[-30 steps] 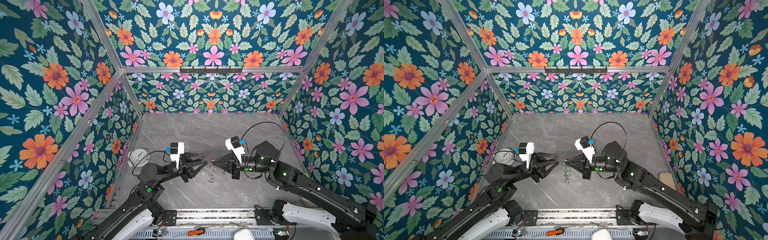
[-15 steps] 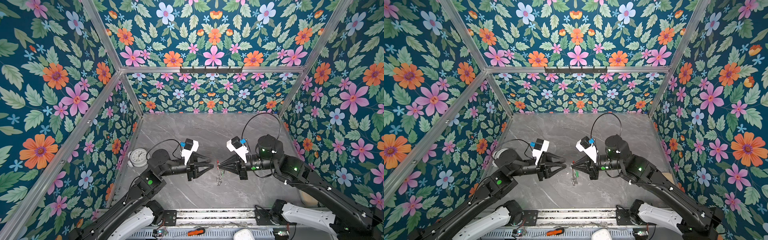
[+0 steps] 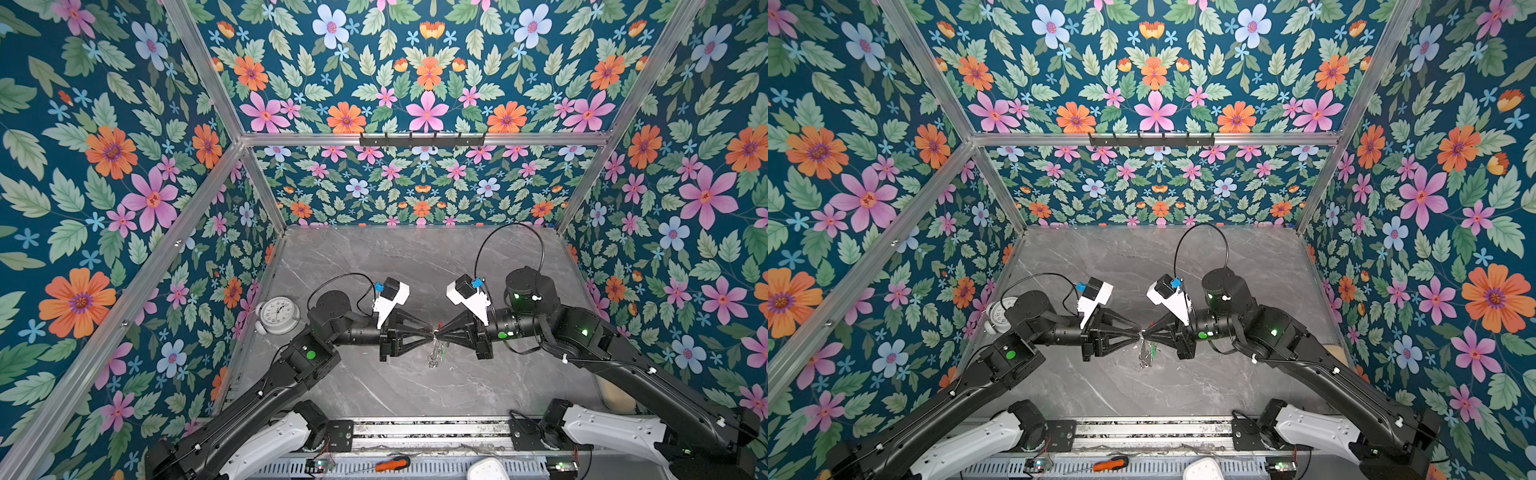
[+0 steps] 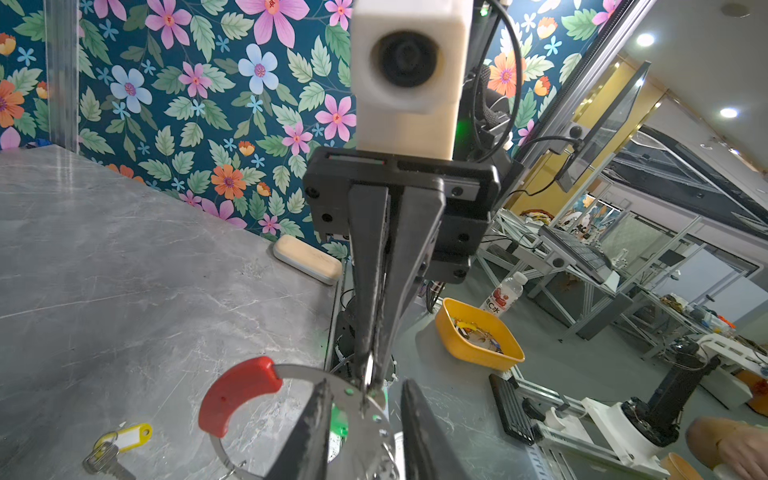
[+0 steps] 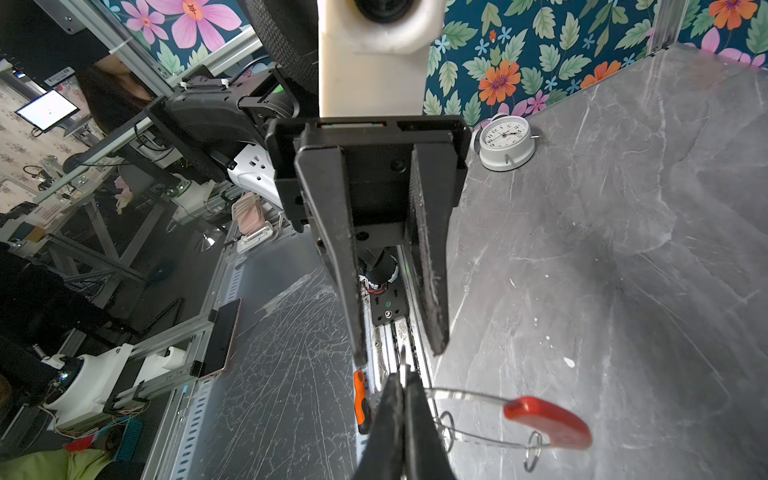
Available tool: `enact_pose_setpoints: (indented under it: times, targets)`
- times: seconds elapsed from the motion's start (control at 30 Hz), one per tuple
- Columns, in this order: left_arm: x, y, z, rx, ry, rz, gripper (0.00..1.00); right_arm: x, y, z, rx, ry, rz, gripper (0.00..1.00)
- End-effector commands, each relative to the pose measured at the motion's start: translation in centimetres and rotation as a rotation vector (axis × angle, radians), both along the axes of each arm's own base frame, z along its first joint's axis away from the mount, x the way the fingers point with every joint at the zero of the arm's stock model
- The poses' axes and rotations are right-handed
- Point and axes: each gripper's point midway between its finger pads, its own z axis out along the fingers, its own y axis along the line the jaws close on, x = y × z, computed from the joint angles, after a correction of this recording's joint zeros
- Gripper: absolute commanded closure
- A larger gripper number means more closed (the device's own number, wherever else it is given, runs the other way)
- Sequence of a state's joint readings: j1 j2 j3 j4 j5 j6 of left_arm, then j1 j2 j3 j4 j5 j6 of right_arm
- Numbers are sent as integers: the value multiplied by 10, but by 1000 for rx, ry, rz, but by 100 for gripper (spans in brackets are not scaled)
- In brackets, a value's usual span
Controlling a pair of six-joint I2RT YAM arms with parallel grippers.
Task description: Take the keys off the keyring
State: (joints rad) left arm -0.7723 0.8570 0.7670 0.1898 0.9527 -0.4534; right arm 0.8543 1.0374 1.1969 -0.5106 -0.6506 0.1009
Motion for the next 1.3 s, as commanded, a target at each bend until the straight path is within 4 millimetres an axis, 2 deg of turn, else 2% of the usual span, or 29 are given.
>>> enact_pose_setpoints:
  times: [0.0, 0.3, 0.57, 0.67, 0.7, 0.83, 0.9, 1.03, 1.27]
  targets:
    - [-5, 1, 10, -37, -24, -30, 73, 3, 2, 4, 9, -26, -2, 100]
    - [-6, -1, 8, -35, -12, -49, 83, 10, 4, 2, -2, -33, -28, 100]
    - [-1, 0, 11, -67, -31, -13, 100, 13, 7, 6, 12, -33, -38, 100]
    - [2, 3, 14, -109, -59, 30, 100, 14, 7, 11, 33, -40, -45, 100]
    - [3, 5, 15, -126, -70, 47, 100, 14, 7, 15, 50, -47, -46, 97]
    - [4, 14, 23, -200, -124, 103, 100, 12, 1, 32, 146, -102, -70, 64]
    - [4, 18, 26, -237, -146, 129, 100, 12, -2, 38, 198, -129, -91, 57]
    - [2, 28, 34, -319, -184, 163, 100, 12, -9, 44, 311, -162, -128, 53]
    - [3, 34, 33, -375, -189, 189, 100, 17, -11, 30, 353, -131, -176, 52]
